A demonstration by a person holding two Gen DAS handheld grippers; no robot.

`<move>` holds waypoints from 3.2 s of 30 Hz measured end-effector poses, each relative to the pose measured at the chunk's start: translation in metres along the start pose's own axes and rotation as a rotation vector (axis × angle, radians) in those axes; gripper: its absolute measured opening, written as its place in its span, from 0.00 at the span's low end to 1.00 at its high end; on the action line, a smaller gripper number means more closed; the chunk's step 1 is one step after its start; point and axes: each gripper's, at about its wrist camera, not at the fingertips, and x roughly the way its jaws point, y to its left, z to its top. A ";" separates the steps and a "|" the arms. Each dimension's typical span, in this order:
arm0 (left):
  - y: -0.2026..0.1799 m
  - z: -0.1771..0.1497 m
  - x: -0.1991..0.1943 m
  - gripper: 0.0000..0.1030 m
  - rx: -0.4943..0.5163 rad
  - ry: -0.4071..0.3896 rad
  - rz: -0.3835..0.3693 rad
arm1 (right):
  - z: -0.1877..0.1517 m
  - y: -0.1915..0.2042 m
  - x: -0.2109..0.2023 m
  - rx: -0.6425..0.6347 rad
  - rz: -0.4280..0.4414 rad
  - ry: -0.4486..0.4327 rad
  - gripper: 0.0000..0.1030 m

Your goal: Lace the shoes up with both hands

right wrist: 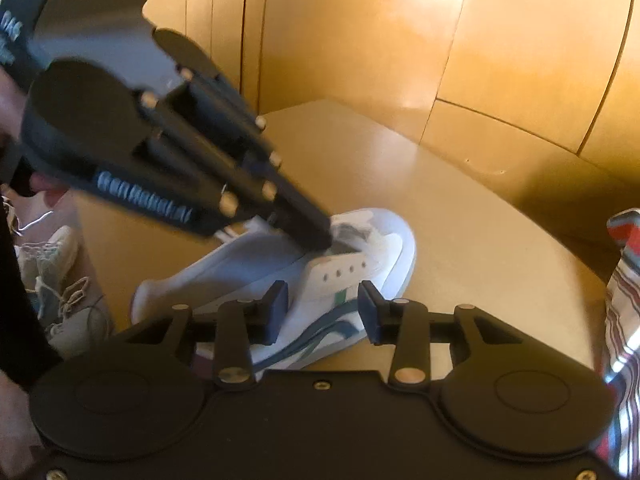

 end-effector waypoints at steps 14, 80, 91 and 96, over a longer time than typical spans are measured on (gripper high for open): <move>-0.016 -0.011 0.019 0.03 0.072 0.078 0.088 | -0.006 -0.023 -0.007 0.139 0.012 -0.006 0.38; -0.022 -0.018 0.030 0.02 0.108 0.024 0.090 | -0.014 0.040 0.007 0.387 0.046 -0.010 0.45; -0.020 -0.019 0.015 0.02 0.076 0.004 0.088 | -0.024 0.015 0.010 0.532 0.096 -0.019 0.46; -0.020 -0.020 0.010 0.02 0.058 -0.017 0.086 | -0.025 0.011 0.010 0.534 0.092 -0.018 0.47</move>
